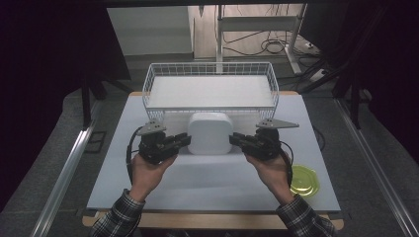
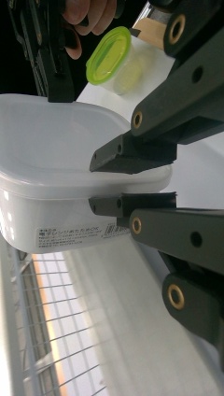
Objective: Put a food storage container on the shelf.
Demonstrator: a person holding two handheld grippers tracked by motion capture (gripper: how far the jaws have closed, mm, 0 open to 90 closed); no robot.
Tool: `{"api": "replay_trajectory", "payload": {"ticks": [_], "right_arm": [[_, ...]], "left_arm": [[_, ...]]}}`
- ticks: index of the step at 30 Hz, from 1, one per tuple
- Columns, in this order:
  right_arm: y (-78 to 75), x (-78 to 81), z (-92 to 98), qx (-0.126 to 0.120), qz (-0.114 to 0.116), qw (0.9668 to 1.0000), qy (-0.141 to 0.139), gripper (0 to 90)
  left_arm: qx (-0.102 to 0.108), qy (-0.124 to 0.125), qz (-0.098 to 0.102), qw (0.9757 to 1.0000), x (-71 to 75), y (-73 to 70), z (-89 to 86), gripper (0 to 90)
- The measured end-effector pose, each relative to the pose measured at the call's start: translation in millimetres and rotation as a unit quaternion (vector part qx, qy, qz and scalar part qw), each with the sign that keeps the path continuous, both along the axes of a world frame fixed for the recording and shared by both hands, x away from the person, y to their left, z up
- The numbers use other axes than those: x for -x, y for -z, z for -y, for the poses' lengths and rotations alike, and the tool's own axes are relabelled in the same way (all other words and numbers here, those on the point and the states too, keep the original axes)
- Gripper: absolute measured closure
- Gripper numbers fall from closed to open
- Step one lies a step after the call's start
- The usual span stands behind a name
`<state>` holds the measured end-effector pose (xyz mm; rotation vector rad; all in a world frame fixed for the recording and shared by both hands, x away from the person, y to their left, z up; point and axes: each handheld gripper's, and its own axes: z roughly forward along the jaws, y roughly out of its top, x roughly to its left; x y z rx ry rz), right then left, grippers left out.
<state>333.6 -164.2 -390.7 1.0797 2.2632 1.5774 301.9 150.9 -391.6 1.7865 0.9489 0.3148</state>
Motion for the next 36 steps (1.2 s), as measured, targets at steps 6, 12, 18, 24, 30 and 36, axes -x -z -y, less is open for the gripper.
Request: {"api": "replay_trajectory", "payload": {"ticks": [6, 12, 18, 24, 30, 36], "right_arm": [[-14.8, -9.2, -2.7, -0.002, 0.009, 1.0, 0.002, 78.5], [-29.5, -17.0, -5.7, -0.001, 0.021, 0.9998, 0.003, 78.4], [-43.4, -27.1, -7.1, -0.004, 0.027, 0.9996, 0.003, 78.1], [-59.0, -39.6, -8.9, -0.007, 0.03, 0.9995, 0.005, 77.8], [-71.9, -54.9, -10.4, -0.013, 0.025, 0.9996, 0.007, 77.2], [-79.3, -71.0, -12.2, -0.012, 0.018, 0.9997, 0.013, 76.7]], "left_arm": [[0.006, 0.0, 0.006, 1.0, -8.2, -13.7, -2.9, 79.2], [0.006, -0.003, 0.014, 0.9999, -15.0, -27.8, -4.6, 79.3], [0.005, -0.003, 0.022, 0.9997, -24.8, -43.5, -6.1, 79.5], [0.003, -0.005, 0.031, 0.9995, -34.7, -60.7, -6.5, 79.5], [0.009, -0.005, 0.034, 0.9994, -46.9, -73.2, -8.2, 79.7], [0.016, -0.008, 0.033, 0.9993, -60.3, -79.4, -8.2, 80.0]]}}
